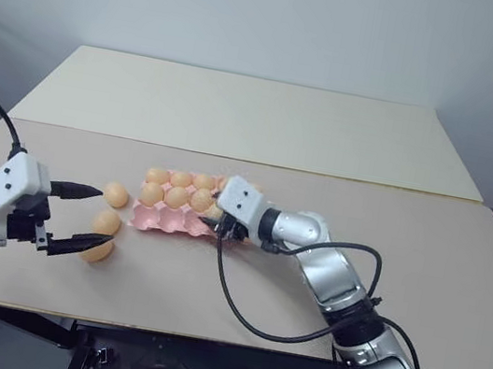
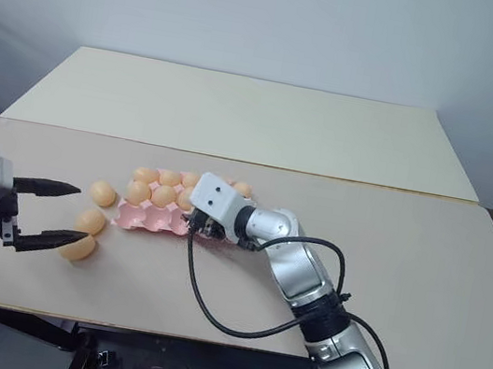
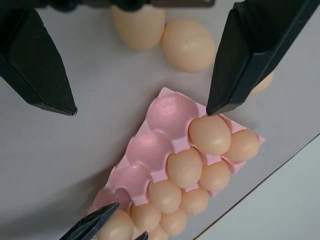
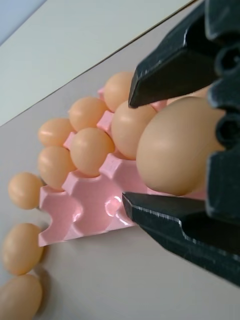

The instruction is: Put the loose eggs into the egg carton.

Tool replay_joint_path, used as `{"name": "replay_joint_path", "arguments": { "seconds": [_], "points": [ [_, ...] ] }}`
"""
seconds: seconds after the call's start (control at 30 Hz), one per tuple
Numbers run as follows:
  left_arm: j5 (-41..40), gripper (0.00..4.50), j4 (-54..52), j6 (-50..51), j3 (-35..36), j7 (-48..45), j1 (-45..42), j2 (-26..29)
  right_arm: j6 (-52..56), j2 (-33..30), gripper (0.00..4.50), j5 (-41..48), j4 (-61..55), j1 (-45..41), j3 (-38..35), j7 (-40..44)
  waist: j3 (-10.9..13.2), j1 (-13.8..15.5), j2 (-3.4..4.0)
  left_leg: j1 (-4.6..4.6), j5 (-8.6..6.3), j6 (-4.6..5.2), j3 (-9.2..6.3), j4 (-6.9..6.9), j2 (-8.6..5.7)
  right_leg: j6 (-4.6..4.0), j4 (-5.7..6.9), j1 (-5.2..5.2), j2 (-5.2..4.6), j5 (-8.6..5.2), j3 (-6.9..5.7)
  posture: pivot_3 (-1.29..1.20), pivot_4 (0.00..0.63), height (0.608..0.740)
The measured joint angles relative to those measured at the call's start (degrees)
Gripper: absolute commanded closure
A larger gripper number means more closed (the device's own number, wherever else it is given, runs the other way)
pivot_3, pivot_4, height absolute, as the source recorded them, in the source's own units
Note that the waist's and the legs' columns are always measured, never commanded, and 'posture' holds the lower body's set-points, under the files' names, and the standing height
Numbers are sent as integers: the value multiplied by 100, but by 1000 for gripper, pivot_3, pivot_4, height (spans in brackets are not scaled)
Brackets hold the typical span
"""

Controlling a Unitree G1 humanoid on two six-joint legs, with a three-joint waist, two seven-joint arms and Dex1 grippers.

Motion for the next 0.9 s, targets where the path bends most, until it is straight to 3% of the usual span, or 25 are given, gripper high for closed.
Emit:
{"name": "replay_joint_path", "arguments": {
  "seconds": [0.07, 0.47, 0.73, 0.9],
  "points": [
    [0, 0, 0, 0, 0, 0, 10, 0, 0, -17, 40, 0, -85, 1, -1, 2, 0, 2, 0, 2, 0, 0, 0, 0, 1, 0, 2, 0, 1, 0, -1, 0, 150, 740],
    [-2, 0, -1, -3, 7, 0, 23, -3, 118, -566, 40, 69, -948, 392, -117, 172, 0, 9, 0, 1, 0, 0, 0, 0, 0, 0, 1, 1, 2, 0, -1, 0, 150, 740],
    [28, 0, 24, -5, 899, 59, 1047, -236, 966, -2048, 40, 1345, -2496, 1210, -1039, 1298, 1, 3, -1, 10, 0, 1, 0, 0, 3, 0, -3, 10, 2, -1, -2, 0, 150, 740],
    [-13, 0, -2, 13, 1560, -91, 1934, -465, 1132, -2839, 40, 2025, -2882, 1500, -1697, 1777, 0, 6, -2, 19, 0, 0, 2, 0, 5, -1, -10, 20, 2, -2, -1, 0, 150, 740]
  ]
}}
